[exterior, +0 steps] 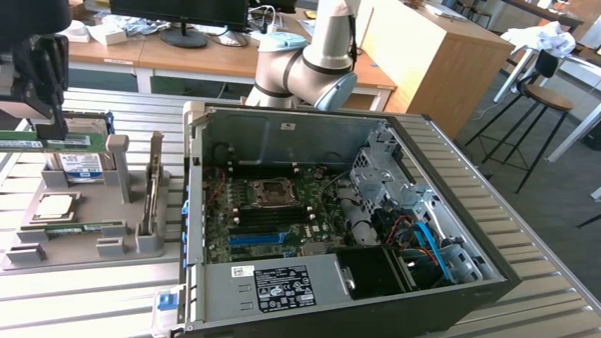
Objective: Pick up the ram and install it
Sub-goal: 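Pick up the ram and move it above insertion slot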
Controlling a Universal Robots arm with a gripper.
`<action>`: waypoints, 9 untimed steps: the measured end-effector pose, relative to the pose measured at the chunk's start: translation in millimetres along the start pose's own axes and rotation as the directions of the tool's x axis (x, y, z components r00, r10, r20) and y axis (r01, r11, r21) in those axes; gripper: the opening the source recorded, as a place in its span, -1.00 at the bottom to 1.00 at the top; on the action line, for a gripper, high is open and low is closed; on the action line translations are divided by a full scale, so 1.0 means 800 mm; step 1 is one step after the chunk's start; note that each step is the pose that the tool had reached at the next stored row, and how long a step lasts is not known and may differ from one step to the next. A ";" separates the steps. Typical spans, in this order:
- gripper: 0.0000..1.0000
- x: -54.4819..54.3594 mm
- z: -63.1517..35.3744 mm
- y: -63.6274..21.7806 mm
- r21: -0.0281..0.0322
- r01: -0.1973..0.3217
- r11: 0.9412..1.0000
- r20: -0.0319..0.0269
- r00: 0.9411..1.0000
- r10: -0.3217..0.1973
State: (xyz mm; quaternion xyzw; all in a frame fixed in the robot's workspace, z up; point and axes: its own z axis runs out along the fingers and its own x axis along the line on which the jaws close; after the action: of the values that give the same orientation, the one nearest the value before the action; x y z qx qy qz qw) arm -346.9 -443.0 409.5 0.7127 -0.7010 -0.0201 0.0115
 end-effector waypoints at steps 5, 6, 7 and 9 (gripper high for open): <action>-0.77 0.000 0.000 -0.006 0.000 0.000 1.000 0.000 1.000 0.000; -0.77 0.000 0.000 -0.007 0.000 0.000 1.000 0.000 1.000 0.000; -0.77 0.000 0.000 -0.009 0.000 0.000 1.000 0.000 1.000 0.000; -0.77 0.000 -0.001 -0.011 0.000 0.000 1.000 0.000 1.000 0.000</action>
State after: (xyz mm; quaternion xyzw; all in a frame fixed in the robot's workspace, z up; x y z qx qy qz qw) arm -337.7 -443.0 409.5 0.7127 -0.7011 -0.0201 0.0115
